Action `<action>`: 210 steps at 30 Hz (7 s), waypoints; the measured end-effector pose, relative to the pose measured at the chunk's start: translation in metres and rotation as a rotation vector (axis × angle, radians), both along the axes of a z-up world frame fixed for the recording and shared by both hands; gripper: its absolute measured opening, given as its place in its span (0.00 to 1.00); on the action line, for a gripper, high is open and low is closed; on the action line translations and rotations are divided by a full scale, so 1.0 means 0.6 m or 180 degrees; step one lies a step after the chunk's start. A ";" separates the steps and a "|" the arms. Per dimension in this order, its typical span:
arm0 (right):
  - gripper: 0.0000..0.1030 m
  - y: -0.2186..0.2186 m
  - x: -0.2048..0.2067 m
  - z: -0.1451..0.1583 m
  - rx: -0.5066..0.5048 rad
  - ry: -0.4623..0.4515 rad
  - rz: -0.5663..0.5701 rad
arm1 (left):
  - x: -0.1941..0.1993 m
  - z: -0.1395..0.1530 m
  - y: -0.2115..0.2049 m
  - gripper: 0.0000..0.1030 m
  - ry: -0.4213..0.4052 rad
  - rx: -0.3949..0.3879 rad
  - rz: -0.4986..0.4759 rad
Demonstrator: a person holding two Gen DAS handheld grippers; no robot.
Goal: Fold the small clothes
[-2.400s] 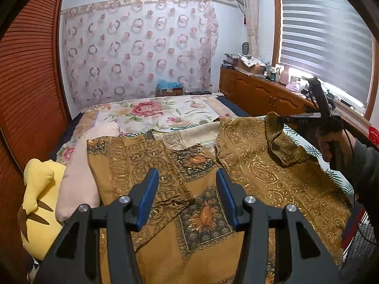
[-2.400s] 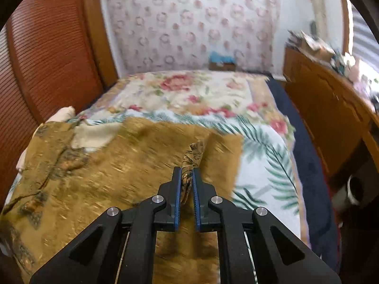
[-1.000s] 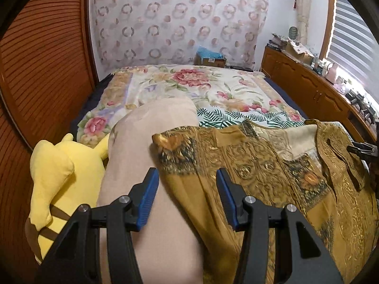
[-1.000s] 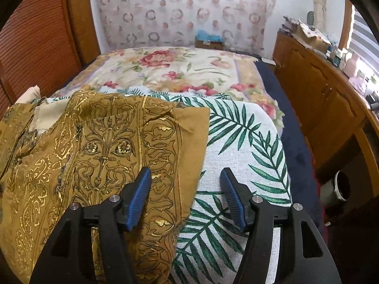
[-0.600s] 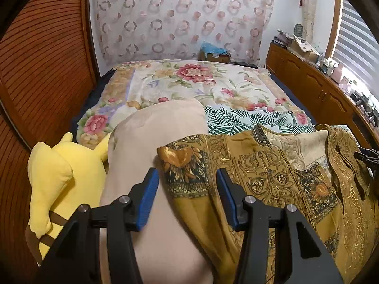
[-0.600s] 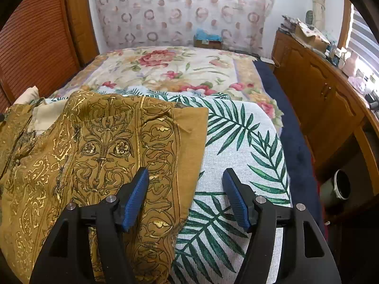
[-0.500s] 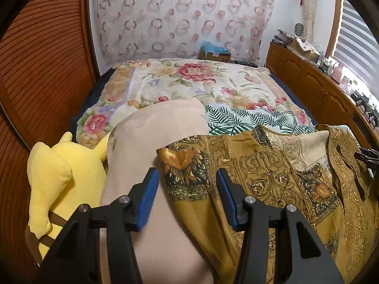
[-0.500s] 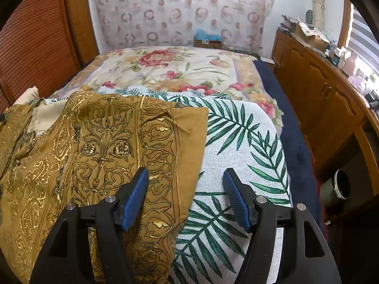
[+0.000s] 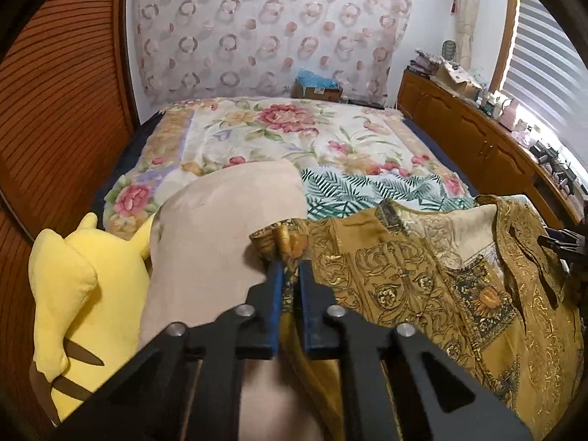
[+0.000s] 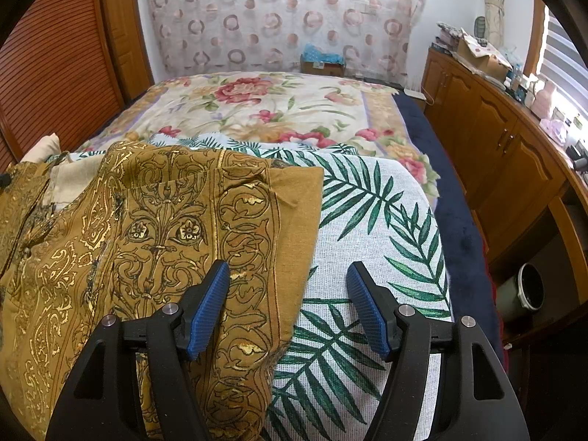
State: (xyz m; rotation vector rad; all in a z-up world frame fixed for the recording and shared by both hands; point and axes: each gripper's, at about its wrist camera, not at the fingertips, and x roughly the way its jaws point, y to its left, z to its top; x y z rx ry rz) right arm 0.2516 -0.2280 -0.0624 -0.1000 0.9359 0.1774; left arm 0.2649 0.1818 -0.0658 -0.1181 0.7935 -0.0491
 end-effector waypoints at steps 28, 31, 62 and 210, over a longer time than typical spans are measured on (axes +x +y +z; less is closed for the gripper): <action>0.05 0.026 0.072 0.015 0.0011 0.0123 0.0013 | -0.159 0.103 -0.125 0.02 -0.0768 -0.0042 -0.0372; 0.02 0.046 0.042 0.041 0.0051 -0.0093 0.0082 | -0.187 0.112 -0.121 0.02 -0.0844 -0.0052 -0.0350; 0.01 -0.025 -0.474 0.172 0.0462 -0.0571 0.0319 | -0.545 0.108 -0.041 0.09 -0.0962 -0.0104 0.0163; 0.46 -0.001 -0.170 0.047 0.0005 -0.0065 -0.0026 | -0.260 0.004 -0.014 0.31 -0.0096 0.0128 0.0141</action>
